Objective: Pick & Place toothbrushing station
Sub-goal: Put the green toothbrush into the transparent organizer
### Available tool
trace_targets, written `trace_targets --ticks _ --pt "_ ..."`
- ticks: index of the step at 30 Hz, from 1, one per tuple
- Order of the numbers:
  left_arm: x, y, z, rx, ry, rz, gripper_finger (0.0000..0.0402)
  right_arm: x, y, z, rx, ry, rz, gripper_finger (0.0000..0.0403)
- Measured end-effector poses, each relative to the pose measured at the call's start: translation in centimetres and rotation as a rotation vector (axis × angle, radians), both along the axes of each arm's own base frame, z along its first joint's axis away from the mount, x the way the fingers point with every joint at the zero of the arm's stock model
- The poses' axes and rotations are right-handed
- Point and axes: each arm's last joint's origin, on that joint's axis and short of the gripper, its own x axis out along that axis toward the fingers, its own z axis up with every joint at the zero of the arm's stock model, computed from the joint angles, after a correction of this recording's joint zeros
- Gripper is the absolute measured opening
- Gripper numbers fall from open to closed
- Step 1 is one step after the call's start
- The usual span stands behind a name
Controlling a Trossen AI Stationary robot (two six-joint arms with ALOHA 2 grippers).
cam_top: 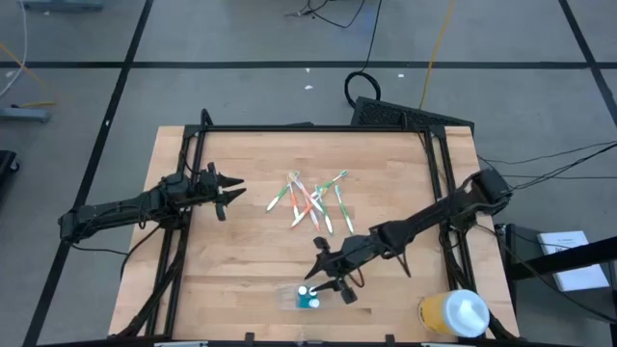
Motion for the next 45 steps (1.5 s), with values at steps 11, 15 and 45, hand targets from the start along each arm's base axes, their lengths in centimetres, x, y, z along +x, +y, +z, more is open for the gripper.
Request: trace_targets --ticks 11,15,45 --pt "0.0 0.0 0.0 0.000 0.000 0.000 0.0147 -5.7 -2.9 0.7 0.009 -0.008 -0.034 0.0155" --pt "0.0 0.0 0.0 0.000 0.000 0.000 0.0147 -8.5 -4.9 0.3 0.024 -0.061 -0.205 0.0155" --pt "0.0 0.0 0.0 0.000 0.000 0.000 0.0147 -10.7 -17.7 -7.7 -0.082 -0.114 -0.843 0.0155"
